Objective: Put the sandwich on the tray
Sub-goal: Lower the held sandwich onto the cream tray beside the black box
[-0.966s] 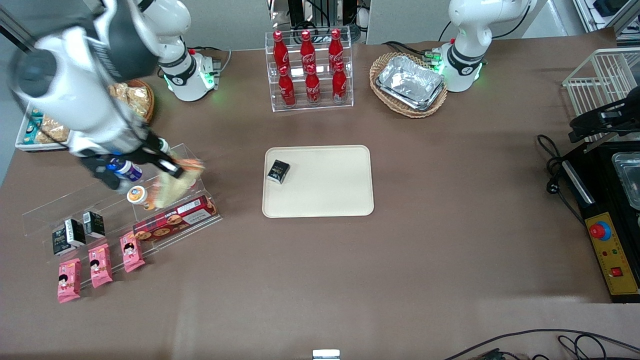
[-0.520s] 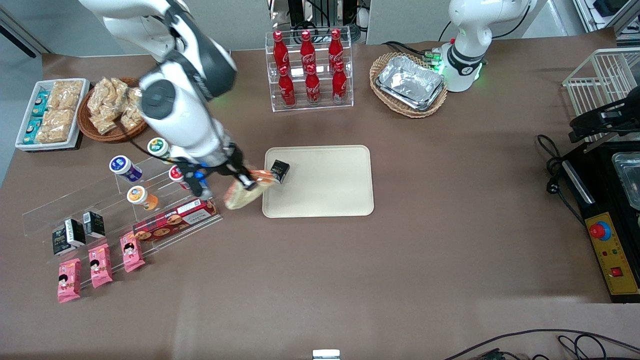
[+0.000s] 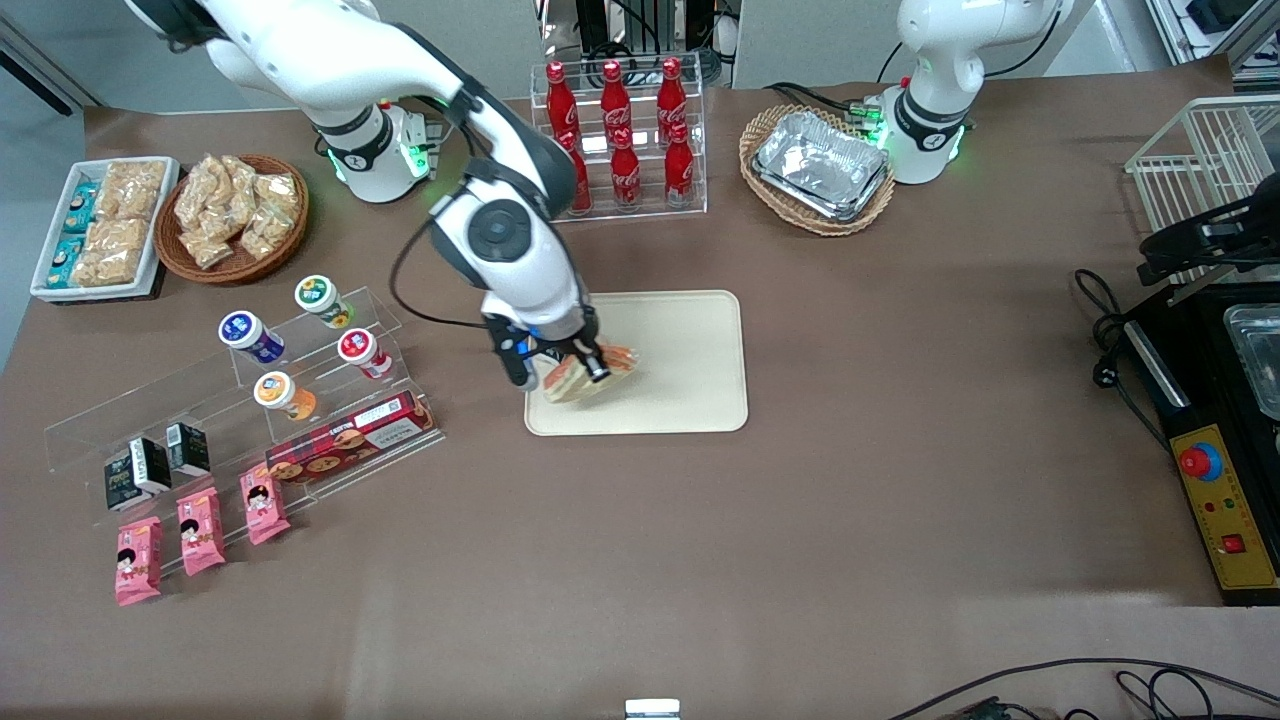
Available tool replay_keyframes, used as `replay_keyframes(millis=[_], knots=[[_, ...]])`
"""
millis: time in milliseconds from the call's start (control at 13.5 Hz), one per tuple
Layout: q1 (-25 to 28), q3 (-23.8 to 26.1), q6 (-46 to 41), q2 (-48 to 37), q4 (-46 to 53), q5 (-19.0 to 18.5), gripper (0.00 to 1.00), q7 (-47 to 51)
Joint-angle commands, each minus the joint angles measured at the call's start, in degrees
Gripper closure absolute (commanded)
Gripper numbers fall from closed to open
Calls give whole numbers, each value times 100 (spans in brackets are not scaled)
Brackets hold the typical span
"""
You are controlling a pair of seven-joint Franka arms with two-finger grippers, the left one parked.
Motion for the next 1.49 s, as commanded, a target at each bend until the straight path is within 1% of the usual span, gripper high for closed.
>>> replay_keyframes(millis=[0,149,371,446,594,669,817,966,1263,1337,1411], knots=[[315,-50,471,550,313,-216,100,890],[595,-103,622,893,697,-277,100,1416],[763,-243,631,1306,1138,-427,100,1866],[903,-374,657,1360,1156,-462,100,1876],[1341,-891,736,1386,1148,-463,100,1972],[1500,-1059,763,1439,1148,-463,100,1981],[1554,-1140,946,1527,1139,-384,100,1999],[1563,-1184,1166,1641,1148,-445,100,2297],[1563,-1289,1342,1729,1148,-436,100,2525],[1563,-1298,1404,1773,1148,-436,89,2605],[1563,-1307,1405,1799,1148,-445,49,2614]])
